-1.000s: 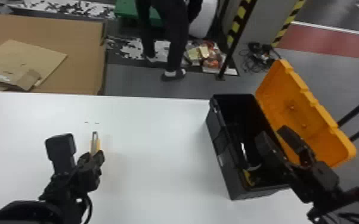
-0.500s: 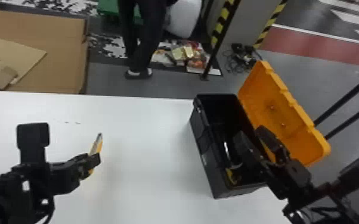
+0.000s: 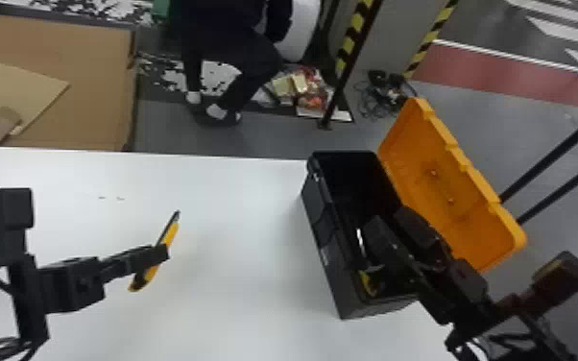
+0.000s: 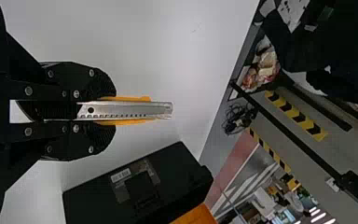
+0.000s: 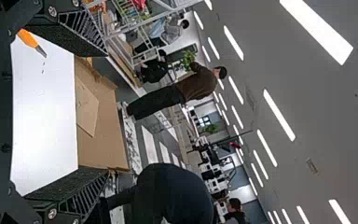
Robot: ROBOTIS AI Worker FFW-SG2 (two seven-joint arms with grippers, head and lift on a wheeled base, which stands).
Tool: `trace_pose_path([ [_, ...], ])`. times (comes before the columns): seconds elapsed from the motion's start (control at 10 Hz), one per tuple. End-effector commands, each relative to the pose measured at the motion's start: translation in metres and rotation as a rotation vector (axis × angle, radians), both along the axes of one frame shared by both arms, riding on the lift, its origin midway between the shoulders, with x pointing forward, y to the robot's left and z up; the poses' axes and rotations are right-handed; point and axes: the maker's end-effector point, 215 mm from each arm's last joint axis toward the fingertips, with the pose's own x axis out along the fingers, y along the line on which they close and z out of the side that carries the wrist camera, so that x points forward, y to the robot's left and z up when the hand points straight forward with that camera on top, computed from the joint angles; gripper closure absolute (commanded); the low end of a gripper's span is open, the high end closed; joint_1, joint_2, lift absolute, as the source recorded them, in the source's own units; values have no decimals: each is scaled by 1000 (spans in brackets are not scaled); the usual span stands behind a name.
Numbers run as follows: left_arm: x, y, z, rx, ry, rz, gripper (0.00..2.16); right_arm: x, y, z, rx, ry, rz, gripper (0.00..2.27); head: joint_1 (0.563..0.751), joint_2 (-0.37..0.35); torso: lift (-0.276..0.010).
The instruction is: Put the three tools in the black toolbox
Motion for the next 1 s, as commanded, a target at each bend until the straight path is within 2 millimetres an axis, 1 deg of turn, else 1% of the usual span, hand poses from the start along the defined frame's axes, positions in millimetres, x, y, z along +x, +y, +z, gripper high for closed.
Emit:
trace_pose_path([
  [0.0, -6, 4, 15, -91, 14, -20, 1025, -2, 8, -4, 24, 14, 18, 127, 695, -301, -55],
  [0.2, -14, -6, 54, -267, 0, -79, 1025, -2, 21, -8, 52, 35, 53, 127, 695, -293, -55],
  [0.4, -27, -17, 81, -389, 14, -155, 1025, -3, 30, -11, 64, 43, 75, 127, 695, -293, -55],
  [0.5, -37, -19, 95, -493, 61, -201, 1025, -4, 31, -14, 69, 52, 83, 127, 695, -295, -55],
  [0.6, -44, -17, 107, -611, 112, -232, 1025, -4, 32, -20, 75, 72, 90, 127, 695, -300, -55],
  [0.8, -58, -11, 110, -679, 177, -258, 1025, -4, 33, -27, 77, 97, 106, 127, 695, -297, -55],
  [0.9, -63, -11, 115, -708, 187, -274, 1025, -5, 38, -34, 89, 128, 123, 127, 695, -295, -55],
])
